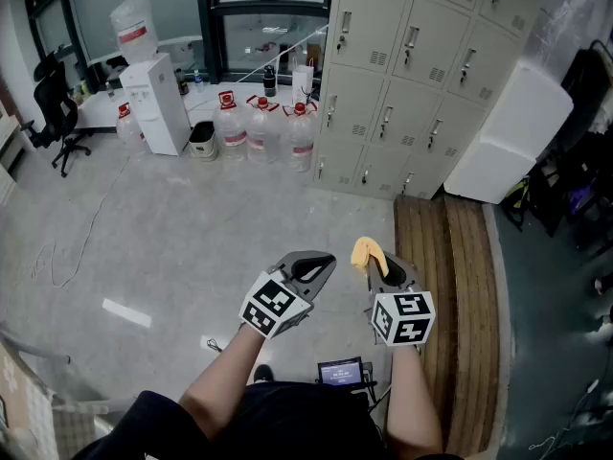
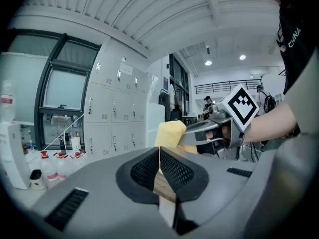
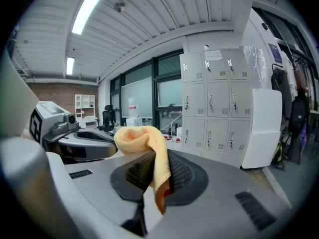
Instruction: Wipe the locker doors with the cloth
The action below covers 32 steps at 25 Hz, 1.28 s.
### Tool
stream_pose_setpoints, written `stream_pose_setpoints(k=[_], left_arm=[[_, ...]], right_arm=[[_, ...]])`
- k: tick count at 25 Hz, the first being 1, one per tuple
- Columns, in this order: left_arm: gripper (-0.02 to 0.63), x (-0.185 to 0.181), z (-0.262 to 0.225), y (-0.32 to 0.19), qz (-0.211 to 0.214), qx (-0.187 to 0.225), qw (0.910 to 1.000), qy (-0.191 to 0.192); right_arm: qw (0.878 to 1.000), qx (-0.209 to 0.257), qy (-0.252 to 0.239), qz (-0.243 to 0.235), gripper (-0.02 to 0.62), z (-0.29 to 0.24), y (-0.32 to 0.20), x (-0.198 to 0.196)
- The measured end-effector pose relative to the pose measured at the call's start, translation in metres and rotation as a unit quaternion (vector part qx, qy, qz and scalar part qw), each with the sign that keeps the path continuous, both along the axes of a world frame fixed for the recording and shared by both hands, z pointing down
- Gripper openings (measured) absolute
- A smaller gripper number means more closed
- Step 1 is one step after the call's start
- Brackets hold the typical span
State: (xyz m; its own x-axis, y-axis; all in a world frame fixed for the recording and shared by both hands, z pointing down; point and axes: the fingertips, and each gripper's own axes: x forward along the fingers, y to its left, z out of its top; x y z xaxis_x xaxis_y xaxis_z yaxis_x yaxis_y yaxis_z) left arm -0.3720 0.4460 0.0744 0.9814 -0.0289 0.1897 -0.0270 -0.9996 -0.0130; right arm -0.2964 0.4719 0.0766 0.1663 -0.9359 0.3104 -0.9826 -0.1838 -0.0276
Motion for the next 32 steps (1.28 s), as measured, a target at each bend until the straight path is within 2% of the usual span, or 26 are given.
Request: stream_pose_setpoints(k=[10,15,20,32], left_arm=[[0.021,-0.001,-0.006,-0.011,-0.014,-0.013,0.9998,0.009],[0.021,0.001,-0.003,-0.008,-0.007,-0.014,0.9999,0.008],[0.021,0.0,0.005,-0.009,-0.017,0.0,0.9998,-0.005],[0.021,0.0,0.006,-0.006,-0.02,0.004,0.9997,-0.014]], right_arm=[[1.0,-0.007,0.0,-0.001,0.063,0.002,-0.003,-0.002],[1.0,-0.005,-0.001,-0.011,0.063,0.002,-0.005,-0.006],[1.0,-0.004,-0.005,-0.015,0.063,0.003,-0.005,-0.007],[1.0,-0.005,-0.015,-0.015,0.063,0.005,0.0,-0.005]])
